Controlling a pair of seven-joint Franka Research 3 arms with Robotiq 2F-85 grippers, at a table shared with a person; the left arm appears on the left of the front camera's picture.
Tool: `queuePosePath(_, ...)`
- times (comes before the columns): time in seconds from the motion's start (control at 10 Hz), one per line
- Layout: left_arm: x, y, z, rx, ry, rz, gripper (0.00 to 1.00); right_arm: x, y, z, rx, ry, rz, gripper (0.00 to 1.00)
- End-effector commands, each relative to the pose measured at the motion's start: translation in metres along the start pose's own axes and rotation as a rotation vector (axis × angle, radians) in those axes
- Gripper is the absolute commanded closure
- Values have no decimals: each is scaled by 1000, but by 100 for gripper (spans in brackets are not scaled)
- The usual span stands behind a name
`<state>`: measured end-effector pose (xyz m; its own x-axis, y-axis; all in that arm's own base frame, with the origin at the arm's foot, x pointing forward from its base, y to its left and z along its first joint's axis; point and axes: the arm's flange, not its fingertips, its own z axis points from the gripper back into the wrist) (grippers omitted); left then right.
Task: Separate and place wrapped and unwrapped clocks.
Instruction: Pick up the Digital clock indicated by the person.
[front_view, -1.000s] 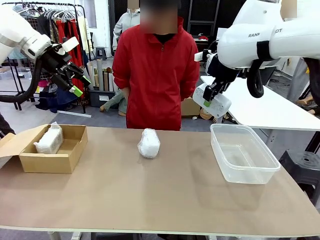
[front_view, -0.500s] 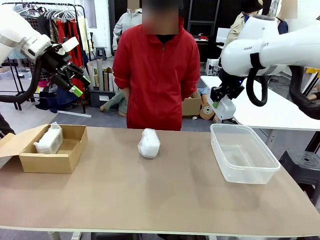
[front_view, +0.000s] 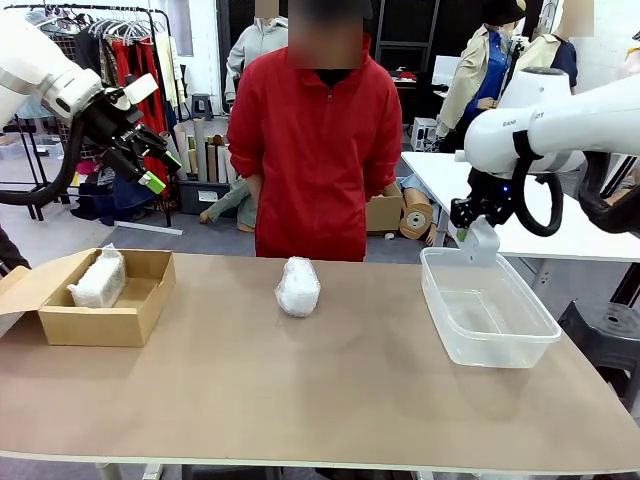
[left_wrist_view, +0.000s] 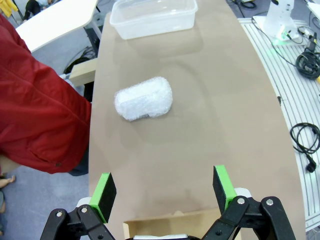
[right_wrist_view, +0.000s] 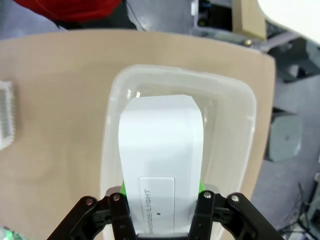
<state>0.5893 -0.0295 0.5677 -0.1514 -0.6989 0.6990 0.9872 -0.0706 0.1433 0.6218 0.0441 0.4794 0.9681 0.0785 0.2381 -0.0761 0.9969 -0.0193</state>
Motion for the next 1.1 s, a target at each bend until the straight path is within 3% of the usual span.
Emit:
queuePosePath(0.0,0,-1,1,1,-1,-2,0,-16,-5,-15,-70,49,-72,100)
queuePosePath(0.5,0,-1,1,1,-1,-2,0,-66,-22,-35,-110,123,-156,100)
queuePosePath(1.0,0,-1,1,1,-1,-2,0,-62,-22,-44,-69,140,-136,100)
